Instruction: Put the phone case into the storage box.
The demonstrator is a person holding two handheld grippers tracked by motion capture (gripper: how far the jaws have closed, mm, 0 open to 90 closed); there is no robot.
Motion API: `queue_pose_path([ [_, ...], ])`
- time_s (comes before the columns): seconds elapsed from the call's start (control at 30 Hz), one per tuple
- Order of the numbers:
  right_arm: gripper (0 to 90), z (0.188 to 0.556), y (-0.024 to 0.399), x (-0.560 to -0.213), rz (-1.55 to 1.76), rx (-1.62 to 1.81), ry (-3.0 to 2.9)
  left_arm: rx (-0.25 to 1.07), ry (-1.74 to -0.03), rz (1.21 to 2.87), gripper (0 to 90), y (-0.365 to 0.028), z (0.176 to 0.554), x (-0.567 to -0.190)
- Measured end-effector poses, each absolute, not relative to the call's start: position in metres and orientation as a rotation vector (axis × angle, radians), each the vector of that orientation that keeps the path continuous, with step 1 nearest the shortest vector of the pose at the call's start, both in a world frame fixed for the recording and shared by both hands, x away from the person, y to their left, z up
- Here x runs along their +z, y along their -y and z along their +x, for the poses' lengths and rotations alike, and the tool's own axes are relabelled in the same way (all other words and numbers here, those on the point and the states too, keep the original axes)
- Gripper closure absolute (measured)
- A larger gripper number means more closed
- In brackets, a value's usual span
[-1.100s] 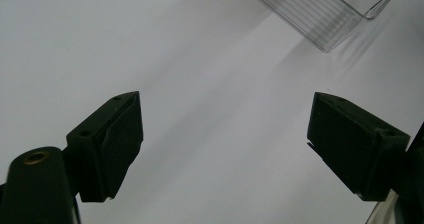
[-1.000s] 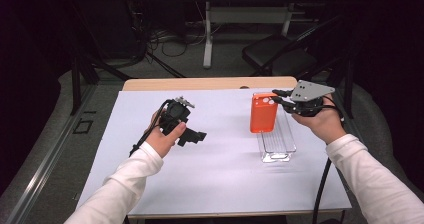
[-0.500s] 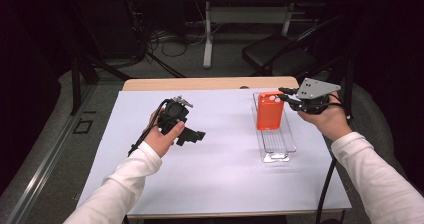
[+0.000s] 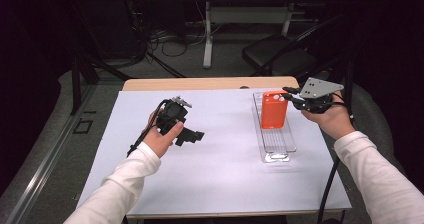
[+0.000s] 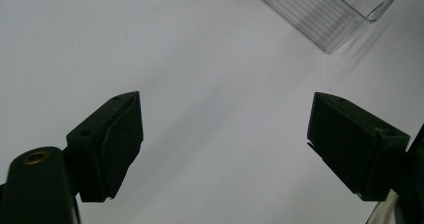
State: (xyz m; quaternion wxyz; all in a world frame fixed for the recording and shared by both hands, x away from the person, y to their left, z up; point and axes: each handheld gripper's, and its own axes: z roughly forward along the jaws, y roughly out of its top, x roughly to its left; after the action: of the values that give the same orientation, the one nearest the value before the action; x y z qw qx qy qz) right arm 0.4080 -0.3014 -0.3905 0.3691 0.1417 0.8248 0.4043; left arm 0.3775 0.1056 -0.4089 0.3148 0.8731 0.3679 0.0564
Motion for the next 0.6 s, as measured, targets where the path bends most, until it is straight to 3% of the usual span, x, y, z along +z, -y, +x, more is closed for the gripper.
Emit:
queue_pose_path([
  [0.6, 79.5, 0.426, 0.302, -0.402, 0.356, 1.009, -2.113, 0.146, -0.969, 2.299, 15.0, -0.106, 0.377, -0.41],
])
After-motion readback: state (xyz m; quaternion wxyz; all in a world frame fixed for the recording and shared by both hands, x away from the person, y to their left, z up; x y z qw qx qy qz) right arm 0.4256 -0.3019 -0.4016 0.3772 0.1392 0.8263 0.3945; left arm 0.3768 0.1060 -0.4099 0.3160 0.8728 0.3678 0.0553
